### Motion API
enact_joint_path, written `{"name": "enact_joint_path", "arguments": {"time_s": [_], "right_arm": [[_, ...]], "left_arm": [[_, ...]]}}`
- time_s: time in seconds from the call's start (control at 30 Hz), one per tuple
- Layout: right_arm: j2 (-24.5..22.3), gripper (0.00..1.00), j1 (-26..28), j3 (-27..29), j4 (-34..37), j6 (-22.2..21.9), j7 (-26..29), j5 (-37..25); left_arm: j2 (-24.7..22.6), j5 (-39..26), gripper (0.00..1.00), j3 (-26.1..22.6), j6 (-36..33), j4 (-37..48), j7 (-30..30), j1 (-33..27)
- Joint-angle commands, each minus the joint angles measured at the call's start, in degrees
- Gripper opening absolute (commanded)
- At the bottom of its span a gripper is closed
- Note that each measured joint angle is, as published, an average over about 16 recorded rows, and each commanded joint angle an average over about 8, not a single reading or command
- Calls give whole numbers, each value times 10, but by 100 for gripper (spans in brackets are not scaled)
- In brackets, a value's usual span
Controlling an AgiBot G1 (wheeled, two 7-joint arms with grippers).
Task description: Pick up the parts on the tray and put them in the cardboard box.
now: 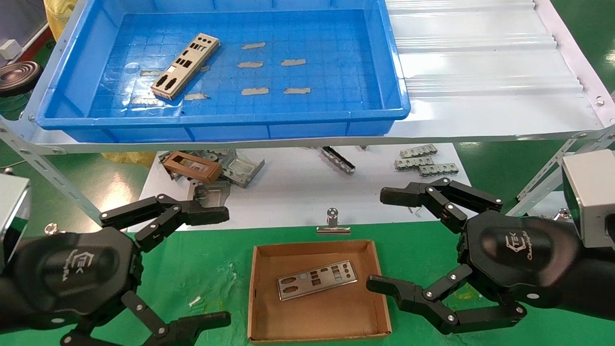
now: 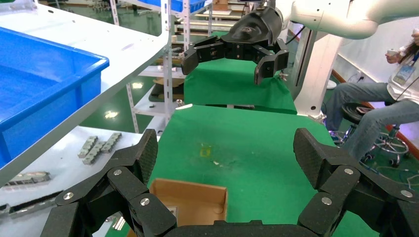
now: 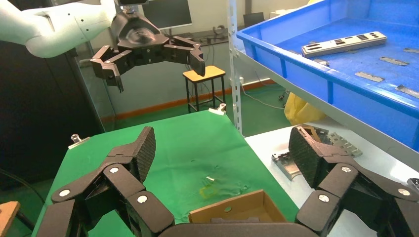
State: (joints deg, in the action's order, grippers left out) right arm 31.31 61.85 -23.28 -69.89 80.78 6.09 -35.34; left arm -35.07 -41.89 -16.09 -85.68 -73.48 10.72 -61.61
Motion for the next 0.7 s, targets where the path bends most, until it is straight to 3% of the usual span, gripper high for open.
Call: {"name": "enact_joint_path", "arguments": {"time_s": [0.03,0.37,0.63,0.7], "right_arm": [[0,100,0,0,0,0,0,0],[0,100,0,0,0,0,0,0],[0,0,0,0,0,0,0,0],[0,0,0,0,0,0,0,0]], "left_arm": [[0,0,100,0,0,0,0,0],[0,0,100,0,0,0,0,0],[0,0,100,0,0,0,0,0],[0,0,100,0,0,0,0,0]]}}
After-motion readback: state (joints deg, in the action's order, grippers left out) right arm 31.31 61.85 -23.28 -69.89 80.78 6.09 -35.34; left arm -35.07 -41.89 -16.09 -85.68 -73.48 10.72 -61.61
